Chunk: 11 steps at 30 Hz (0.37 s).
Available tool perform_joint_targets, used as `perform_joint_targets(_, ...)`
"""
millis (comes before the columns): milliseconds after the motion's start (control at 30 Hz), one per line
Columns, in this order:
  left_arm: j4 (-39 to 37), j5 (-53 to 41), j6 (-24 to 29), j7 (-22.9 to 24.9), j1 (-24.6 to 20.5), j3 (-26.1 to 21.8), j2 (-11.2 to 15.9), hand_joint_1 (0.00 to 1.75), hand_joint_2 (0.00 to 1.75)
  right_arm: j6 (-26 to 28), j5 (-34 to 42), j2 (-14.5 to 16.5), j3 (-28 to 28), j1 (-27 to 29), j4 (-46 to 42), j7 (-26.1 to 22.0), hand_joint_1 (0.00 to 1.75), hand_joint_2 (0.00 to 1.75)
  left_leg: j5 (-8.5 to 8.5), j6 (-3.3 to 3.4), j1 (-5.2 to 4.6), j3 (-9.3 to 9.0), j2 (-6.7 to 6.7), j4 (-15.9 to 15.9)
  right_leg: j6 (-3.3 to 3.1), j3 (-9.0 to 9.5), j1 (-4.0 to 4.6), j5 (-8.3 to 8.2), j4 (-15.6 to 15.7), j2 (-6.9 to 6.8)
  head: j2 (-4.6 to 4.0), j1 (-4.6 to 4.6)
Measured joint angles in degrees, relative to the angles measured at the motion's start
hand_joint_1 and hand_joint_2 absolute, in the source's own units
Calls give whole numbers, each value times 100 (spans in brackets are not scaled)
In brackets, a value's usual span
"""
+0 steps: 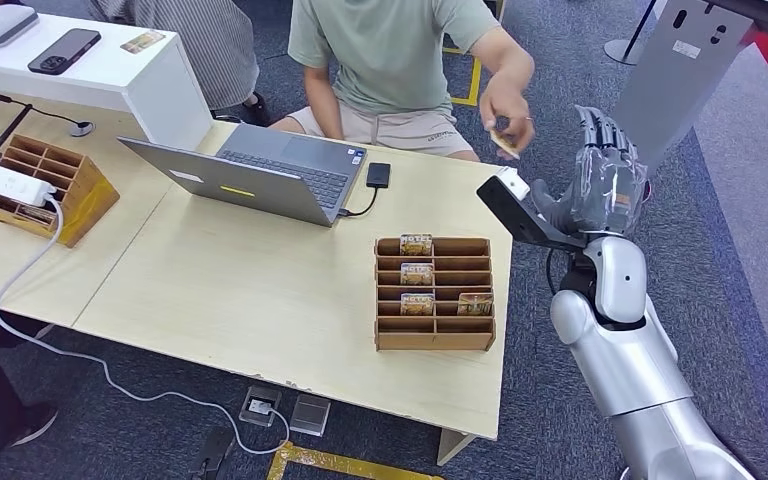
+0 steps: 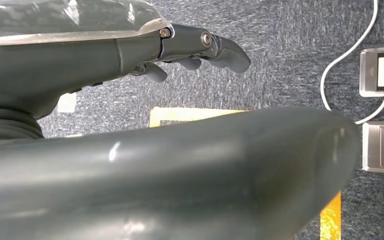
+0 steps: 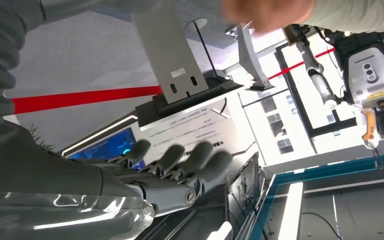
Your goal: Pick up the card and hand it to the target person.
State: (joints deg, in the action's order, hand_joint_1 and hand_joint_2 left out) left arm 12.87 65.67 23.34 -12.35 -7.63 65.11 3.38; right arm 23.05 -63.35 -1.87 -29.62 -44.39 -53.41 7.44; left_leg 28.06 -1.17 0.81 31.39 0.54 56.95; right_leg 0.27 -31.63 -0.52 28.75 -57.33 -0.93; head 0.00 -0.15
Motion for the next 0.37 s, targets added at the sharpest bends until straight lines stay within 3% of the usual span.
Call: perform_joint_targets(367, 0, 79, 78, 27, 3, 0, -3, 0, 0, 248, 960, 104, 17, 162, -1, -574, 0, 175, 0, 0, 0, -3, 1, 1, 0, 0, 0, 0, 0, 0, 0, -1)
